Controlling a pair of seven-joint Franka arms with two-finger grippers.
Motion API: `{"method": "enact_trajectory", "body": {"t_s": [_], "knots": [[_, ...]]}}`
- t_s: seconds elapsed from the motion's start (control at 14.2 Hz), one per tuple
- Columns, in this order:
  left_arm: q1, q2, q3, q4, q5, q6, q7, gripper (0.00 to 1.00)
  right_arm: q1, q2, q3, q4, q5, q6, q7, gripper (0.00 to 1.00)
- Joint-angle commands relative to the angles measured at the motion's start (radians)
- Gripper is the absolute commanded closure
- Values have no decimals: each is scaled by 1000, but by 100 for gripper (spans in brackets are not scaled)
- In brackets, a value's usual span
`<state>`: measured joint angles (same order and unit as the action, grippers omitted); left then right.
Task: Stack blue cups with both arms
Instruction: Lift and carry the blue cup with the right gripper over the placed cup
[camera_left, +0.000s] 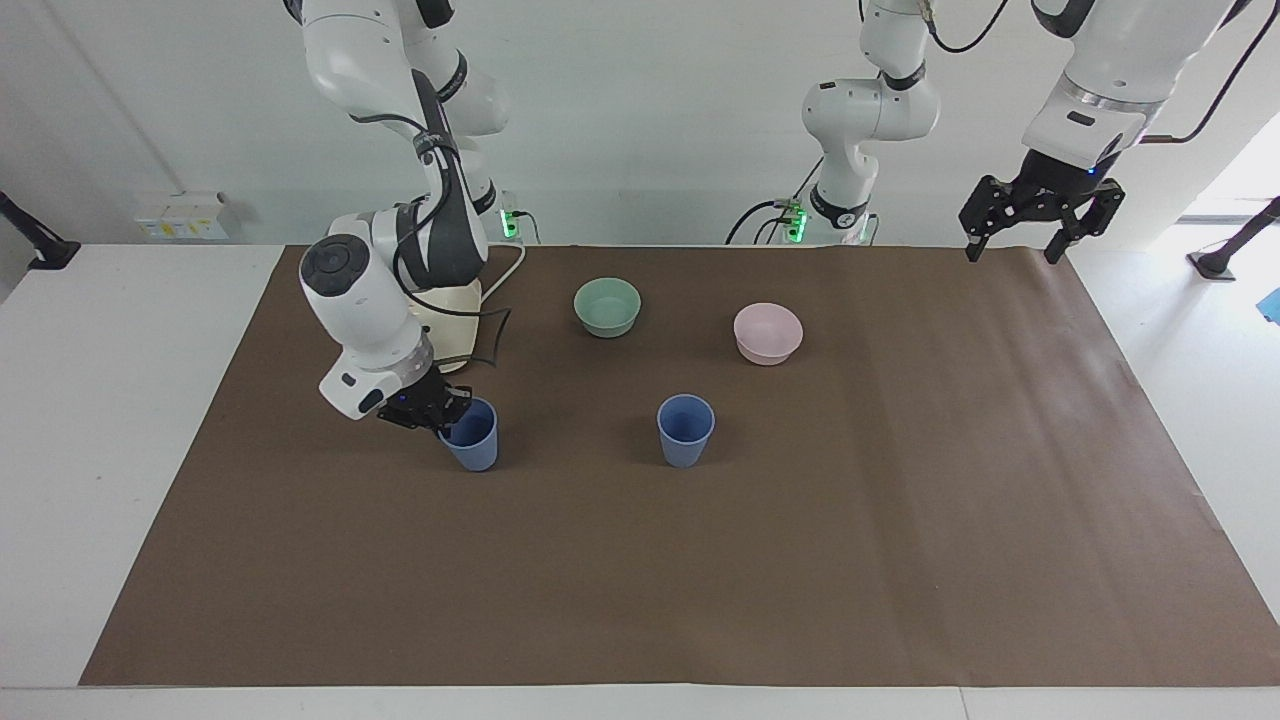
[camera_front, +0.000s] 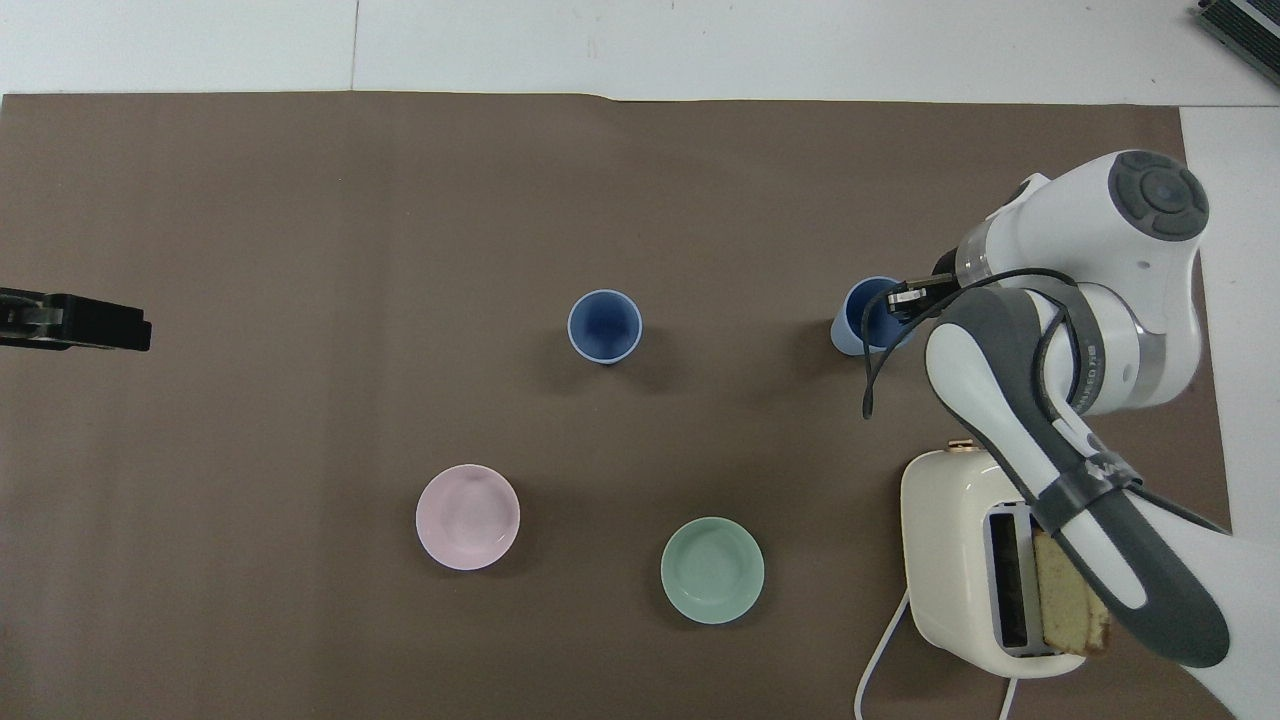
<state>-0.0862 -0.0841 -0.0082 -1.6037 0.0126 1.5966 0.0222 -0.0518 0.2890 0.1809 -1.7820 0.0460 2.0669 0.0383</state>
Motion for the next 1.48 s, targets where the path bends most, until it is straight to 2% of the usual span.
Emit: {"method": "enact_trajectory", "body": {"t_s": [0.0,0.14,0.49,0.98,1.12,1.4], "knots": [[10,-14,-2,-10,-16,-17,15,0,18,-1,26,155,54,-160,122,100],[10,-37,-1,-37,-16,-23,13,0,39,1,44,252,51,-246,185,100],[10,-43,1,-45,-20,-14,10,0,173,10,83,374,34,-283,426,100],[9,-39,-1,-30,-19,-63,9,0,335,16,81,388,34,-226,532,100],[11,-39,1,-30,-19,-63,9,0,348,28,83,385,41,-159,555,100],[10,-39,-1,-30,-19,-63,9,0,352,87,83,385,31,-104,571,100]]}}
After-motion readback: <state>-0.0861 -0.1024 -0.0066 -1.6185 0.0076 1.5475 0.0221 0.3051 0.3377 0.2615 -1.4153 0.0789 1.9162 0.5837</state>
